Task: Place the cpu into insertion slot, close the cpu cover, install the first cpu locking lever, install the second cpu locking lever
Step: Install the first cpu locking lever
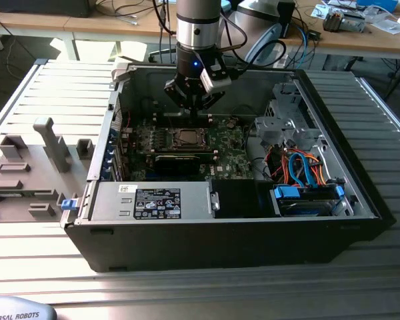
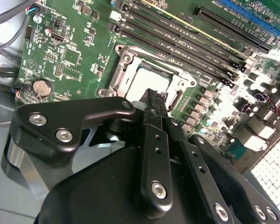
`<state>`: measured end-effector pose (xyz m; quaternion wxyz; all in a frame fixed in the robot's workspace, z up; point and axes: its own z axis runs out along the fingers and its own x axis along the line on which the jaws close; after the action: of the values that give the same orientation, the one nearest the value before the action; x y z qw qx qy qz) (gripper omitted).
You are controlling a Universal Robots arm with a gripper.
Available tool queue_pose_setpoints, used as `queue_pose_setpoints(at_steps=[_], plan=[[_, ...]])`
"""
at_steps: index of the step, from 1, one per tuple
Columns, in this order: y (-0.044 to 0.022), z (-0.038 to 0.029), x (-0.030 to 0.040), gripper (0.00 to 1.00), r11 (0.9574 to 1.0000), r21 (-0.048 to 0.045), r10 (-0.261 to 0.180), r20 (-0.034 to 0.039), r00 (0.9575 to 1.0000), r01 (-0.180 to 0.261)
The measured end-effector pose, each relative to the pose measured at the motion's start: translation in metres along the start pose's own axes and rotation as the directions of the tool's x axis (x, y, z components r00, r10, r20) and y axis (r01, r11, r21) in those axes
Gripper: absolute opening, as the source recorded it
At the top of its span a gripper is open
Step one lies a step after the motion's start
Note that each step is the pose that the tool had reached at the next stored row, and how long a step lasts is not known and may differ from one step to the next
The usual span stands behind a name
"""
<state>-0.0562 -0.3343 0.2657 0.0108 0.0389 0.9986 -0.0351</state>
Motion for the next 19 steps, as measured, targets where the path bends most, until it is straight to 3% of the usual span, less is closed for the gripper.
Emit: queue_pose_setpoints(at_steps=[19], plan=[[0.0,0.0,0.0,0.11,0.9998,-0.0004,-0.018,0.0013,0.9998,0.018]])
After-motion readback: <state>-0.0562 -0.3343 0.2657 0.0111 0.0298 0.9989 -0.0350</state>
